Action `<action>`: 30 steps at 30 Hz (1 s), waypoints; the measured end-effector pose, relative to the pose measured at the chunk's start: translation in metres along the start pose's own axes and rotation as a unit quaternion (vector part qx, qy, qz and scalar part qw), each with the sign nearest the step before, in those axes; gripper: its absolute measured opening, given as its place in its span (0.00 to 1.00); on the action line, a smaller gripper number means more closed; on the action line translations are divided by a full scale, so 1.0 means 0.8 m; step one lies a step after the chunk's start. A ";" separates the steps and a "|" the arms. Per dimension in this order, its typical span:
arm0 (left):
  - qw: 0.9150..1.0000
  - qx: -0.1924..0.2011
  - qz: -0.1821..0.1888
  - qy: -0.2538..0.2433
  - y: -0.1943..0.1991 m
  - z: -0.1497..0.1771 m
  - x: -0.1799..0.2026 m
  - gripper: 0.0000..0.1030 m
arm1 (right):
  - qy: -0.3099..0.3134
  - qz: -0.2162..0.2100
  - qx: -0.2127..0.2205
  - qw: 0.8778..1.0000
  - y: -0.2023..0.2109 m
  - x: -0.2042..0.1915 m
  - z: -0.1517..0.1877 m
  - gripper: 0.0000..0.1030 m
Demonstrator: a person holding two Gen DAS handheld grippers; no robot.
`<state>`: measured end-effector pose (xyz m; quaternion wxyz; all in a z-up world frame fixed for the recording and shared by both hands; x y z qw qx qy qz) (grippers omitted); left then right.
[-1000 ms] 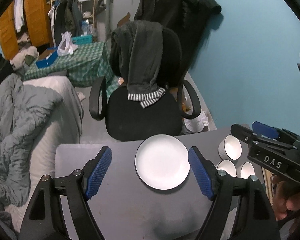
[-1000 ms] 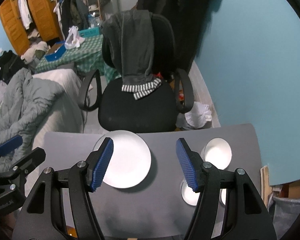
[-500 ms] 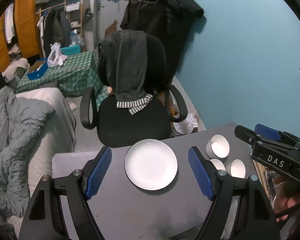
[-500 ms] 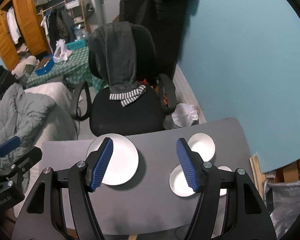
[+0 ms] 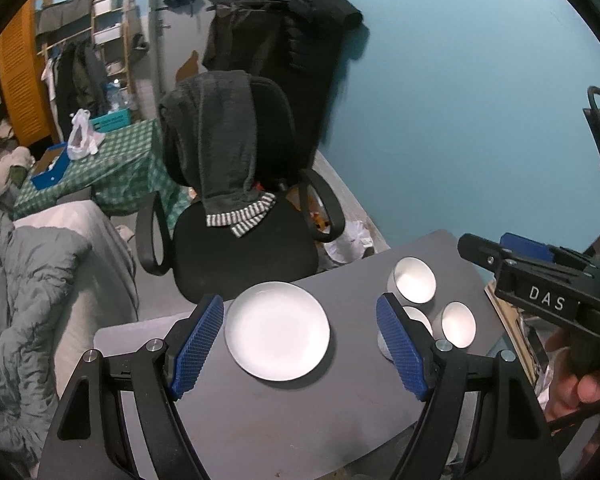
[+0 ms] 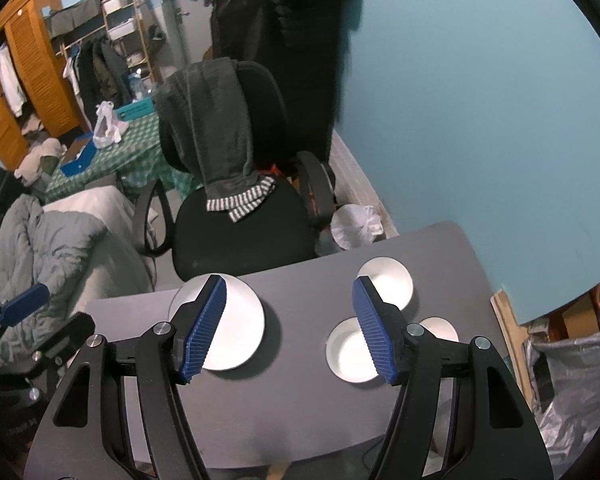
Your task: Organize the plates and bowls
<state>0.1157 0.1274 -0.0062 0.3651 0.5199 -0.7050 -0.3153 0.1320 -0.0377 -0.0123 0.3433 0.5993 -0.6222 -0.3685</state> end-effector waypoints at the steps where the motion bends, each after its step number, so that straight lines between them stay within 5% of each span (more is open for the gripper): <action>1: 1.000 0.000 0.002 -0.004 -0.001 -0.001 0.004 0.78 | -0.001 0.003 0.002 1.000 0.002 0.002 -0.001 0.63; 30: 0.994 -0.024 0.069 -0.075 -0.050 -0.047 0.112 0.78 | -0.081 0.047 -0.019 0.995 0.002 0.115 0.006 0.63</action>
Point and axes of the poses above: each gripper's, at about its wrist camera, not at the fingertips, and y roughly against the way its jaws point, x to its right, z to its underside, the point moved 5 cm from there along -y, roughly the way its jaws point, and after that the axes turned 5 degrees about -x, right-handed, at the moved point
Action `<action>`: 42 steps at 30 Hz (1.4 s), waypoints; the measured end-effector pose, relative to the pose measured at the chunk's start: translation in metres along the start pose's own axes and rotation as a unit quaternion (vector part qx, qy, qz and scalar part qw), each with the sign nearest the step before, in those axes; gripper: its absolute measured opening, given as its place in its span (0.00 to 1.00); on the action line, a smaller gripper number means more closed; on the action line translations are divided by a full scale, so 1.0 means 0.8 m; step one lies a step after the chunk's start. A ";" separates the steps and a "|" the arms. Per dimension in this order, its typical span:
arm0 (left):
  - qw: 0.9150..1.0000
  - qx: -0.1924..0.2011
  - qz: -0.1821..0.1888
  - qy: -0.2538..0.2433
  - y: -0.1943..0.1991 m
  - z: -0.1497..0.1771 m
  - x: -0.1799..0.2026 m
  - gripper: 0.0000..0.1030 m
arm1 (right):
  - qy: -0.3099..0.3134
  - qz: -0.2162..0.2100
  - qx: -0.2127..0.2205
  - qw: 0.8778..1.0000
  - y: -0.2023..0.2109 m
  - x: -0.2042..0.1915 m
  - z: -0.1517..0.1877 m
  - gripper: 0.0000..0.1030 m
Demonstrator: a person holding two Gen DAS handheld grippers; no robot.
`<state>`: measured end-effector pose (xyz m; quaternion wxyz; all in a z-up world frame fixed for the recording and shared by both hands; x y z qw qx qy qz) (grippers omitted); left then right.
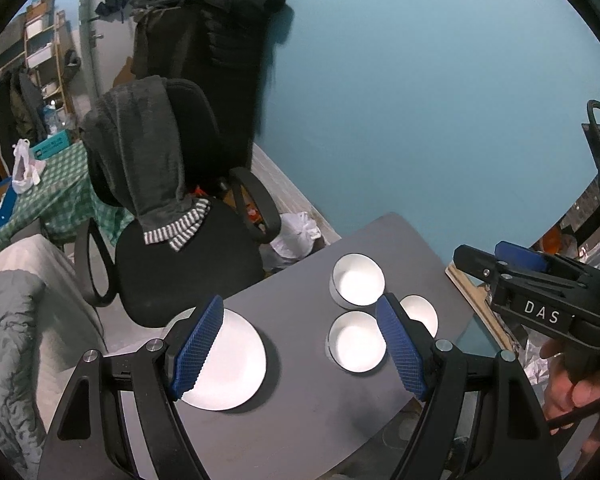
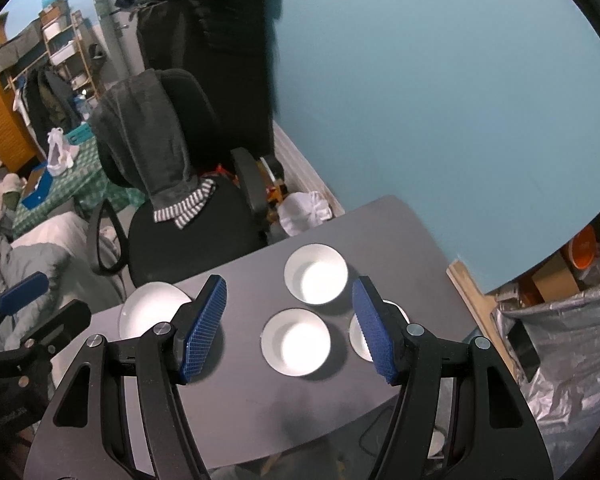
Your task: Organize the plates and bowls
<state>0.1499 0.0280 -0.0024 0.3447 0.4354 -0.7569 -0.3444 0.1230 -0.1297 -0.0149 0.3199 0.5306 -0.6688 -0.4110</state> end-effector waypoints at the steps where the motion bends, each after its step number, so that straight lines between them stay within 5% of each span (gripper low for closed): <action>1: 1.000 0.000 0.001 -0.002 -0.002 0.000 0.003 0.78 | -0.002 0.000 -0.001 1.000 -0.001 0.004 0.000 0.63; 35: 0.997 -0.078 0.008 -0.018 -0.105 -0.009 0.093 0.78 | -0.036 -0.005 -0.065 0.997 -0.072 0.119 0.009 0.63; 42: 0.994 -0.110 -0.003 0.002 -0.146 0.013 0.085 0.78 | -0.014 -0.054 -0.094 0.994 -0.123 0.125 0.025 0.63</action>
Point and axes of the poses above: each gripper's, at about its wrist camera, not at the fingertips, and y roughly against the way its jaws point, x to its right, z to its underside, the point moved 5 cm from there along -y, roughly the way its jaws point, and after that the axes turned 5 degrees about -x, right-handed, at the moved point
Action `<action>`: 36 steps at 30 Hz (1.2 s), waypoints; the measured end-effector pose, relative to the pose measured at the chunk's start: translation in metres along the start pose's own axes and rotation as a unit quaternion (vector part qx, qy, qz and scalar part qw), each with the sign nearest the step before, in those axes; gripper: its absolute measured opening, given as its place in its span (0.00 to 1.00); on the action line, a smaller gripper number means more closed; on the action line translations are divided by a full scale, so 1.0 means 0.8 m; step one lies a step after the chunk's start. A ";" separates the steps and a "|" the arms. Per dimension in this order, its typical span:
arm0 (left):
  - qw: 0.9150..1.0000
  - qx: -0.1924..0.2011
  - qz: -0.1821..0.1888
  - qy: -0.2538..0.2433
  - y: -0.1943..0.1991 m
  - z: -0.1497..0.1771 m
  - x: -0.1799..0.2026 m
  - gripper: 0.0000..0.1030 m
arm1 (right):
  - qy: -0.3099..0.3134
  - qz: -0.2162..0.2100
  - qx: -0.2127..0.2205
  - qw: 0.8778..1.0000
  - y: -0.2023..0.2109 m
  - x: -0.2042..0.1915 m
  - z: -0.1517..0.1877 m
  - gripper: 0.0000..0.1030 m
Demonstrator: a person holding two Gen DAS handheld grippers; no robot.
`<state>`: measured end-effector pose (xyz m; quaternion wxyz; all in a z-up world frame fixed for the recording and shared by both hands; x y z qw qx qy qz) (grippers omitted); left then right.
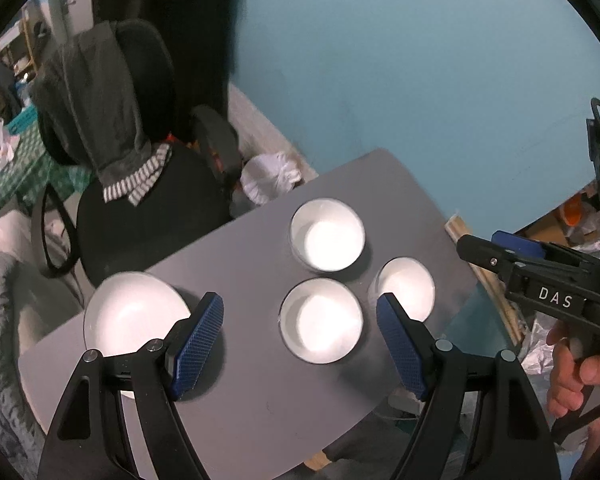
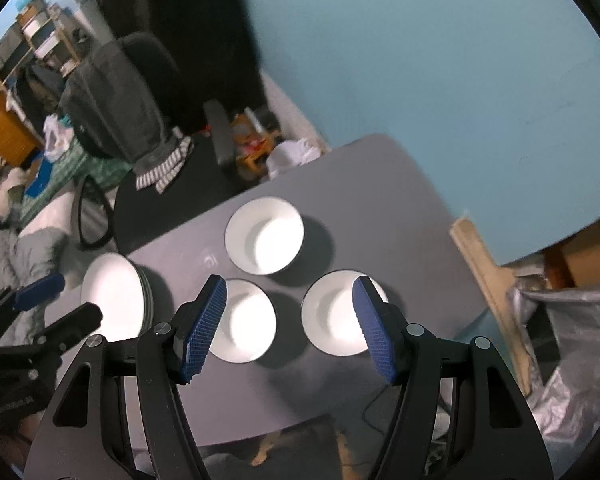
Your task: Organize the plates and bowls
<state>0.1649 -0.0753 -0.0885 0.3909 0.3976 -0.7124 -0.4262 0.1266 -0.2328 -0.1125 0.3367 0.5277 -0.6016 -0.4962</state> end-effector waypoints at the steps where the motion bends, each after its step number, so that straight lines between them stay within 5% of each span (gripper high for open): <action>1: 1.000 -0.002 0.001 0.003 -0.005 0.002 -0.002 0.78 | 0.006 0.001 -0.004 1.000 -0.006 -0.001 0.000 0.63; 14: 0.998 -0.042 -0.008 0.054 -0.084 0.026 -0.023 0.78 | 0.090 -0.061 -0.070 0.992 -0.113 -0.011 0.004 0.63; 26: 0.988 -0.084 -0.018 0.131 -0.162 0.052 -0.042 0.78 | 0.178 -0.100 -0.141 0.969 -0.183 -0.032 0.017 0.62; 36: 0.983 -0.104 -0.037 0.149 -0.194 0.068 -0.042 0.78 | 0.230 -0.101 -0.188 0.949 -0.219 -0.044 0.029 0.45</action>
Point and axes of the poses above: each gripper's, at about its wrist camera, not at the fingertips, and y roughly against the way its jaws point, x to its right, z to its underside, the point moved 5 cm from there along -y, roughly the way its jaws point, and after that the axes turned 5 degrees about -x, right-handed, at the moved point
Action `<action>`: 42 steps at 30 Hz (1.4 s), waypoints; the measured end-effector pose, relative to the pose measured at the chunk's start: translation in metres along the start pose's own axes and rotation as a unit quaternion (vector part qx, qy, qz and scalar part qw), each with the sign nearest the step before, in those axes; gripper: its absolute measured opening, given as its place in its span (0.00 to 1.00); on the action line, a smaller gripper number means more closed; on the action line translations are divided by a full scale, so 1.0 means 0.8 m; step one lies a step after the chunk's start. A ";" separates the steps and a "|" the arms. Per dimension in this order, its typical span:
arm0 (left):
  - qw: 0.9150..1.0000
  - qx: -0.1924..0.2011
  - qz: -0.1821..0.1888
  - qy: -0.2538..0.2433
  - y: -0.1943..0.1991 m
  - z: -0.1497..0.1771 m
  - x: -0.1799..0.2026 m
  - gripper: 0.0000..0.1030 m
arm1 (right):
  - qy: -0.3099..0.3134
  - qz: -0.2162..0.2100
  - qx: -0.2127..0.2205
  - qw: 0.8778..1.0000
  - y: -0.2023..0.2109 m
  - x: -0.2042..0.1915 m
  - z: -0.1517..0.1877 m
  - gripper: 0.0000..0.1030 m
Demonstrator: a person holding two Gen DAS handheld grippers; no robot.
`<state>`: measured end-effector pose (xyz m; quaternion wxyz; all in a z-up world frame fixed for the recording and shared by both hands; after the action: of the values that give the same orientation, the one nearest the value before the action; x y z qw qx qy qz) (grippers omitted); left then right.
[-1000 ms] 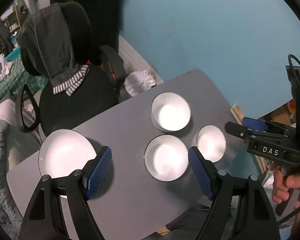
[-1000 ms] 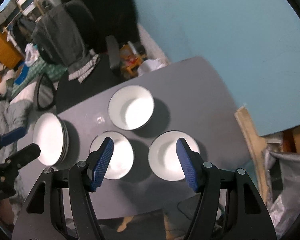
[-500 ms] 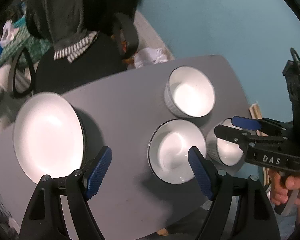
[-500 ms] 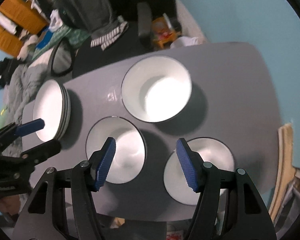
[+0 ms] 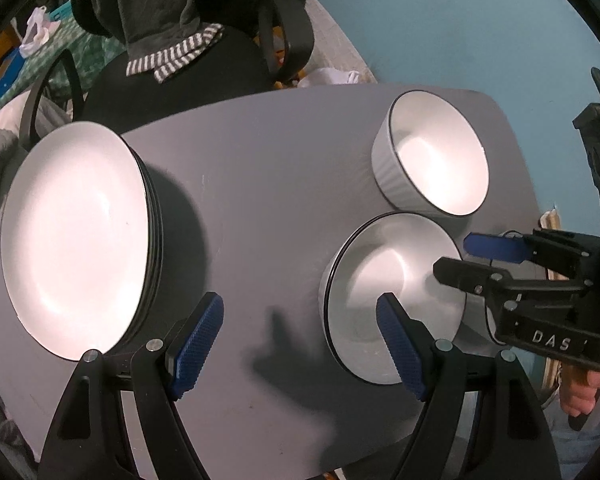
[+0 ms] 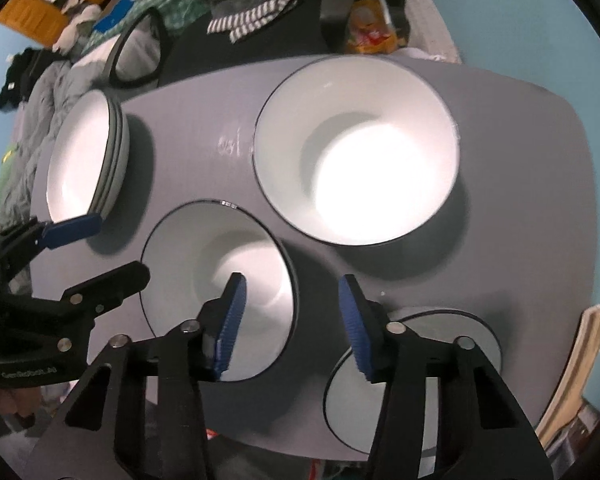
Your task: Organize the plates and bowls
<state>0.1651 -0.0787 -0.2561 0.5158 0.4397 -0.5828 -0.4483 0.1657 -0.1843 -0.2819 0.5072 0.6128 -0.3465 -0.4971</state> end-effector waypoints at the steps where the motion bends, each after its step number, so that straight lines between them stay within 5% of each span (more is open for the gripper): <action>1: 1.000 -0.001 0.000 0.005 -0.002 0.001 -0.001 0.77 | 0.003 -0.001 -0.006 1.000 -0.004 -0.001 0.001 0.44; 26: 0.999 -0.036 0.014 0.010 -0.055 0.006 -0.002 0.54 | -0.036 0.034 -0.030 0.998 -0.043 -0.006 -0.005 0.17; 42: 0.999 -0.047 0.015 0.005 -0.056 0.028 -0.027 0.53 | -0.076 -0.030 -0.041 0.996 -0.060 -0.031 -0.006 0.13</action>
<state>0.1472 -0.0659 -0.3058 0.5452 0.4087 -0.5652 -0.4651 0.1598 -0.1483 -0.3220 0.4890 0.5623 -0.3445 -0.5710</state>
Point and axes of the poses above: each gripper's, at about its wrist camera, not at the fingertips, and y roughly against the way its jaws point, x to its right, z to its underside, the point moved 5 cm from there along -y, roughly the way its jaws point, and after that the axes turned 5 degrees about -x, right-handed, at the moved point
